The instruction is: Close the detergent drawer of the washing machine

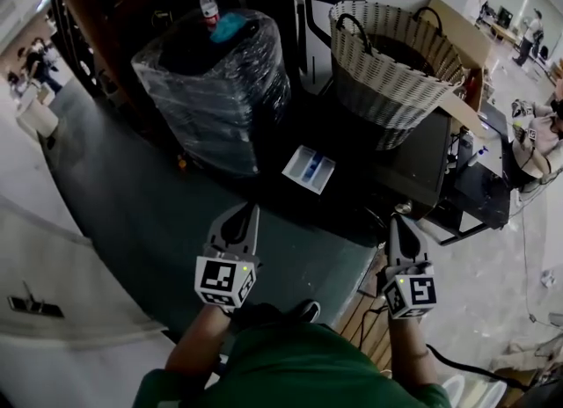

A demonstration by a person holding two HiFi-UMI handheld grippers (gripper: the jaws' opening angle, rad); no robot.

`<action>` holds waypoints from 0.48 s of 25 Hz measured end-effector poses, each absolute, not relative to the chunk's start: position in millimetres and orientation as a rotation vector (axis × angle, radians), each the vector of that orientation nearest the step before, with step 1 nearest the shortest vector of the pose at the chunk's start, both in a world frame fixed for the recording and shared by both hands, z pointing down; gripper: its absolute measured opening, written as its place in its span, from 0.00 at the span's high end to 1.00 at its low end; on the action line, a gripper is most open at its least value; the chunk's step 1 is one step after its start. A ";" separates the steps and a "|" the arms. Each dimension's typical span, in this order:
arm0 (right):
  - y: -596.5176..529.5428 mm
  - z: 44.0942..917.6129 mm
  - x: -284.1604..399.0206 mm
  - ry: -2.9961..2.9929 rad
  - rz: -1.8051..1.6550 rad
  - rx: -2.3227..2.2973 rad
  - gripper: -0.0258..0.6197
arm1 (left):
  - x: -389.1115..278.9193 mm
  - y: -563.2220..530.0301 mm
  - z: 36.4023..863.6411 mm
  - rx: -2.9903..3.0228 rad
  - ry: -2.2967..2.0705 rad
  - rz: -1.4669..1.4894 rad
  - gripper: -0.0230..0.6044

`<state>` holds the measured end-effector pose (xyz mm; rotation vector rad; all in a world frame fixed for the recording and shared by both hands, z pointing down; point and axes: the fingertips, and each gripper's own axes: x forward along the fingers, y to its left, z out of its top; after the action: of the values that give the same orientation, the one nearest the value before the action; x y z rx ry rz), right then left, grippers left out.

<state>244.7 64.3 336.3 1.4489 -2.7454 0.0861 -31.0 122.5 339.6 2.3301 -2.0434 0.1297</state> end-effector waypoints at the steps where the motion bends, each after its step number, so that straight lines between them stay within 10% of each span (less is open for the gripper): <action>1: 61.4 338.7 246.6 -2.747 0.091 1.443 0.94 | -29.8 121.0 339.6 2.324 -2.046 0.136 0.93; 12: 18.8 346.4 236.5 -2.761 0.144 1.425 0.94 | -39.8 81.2 356.3 2.295 -2.032 0.170 0.93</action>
<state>236.5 18.8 346.4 1.4251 -2.7611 0.1437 -39.8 81.2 356.3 2.2949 -2.0320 0.1704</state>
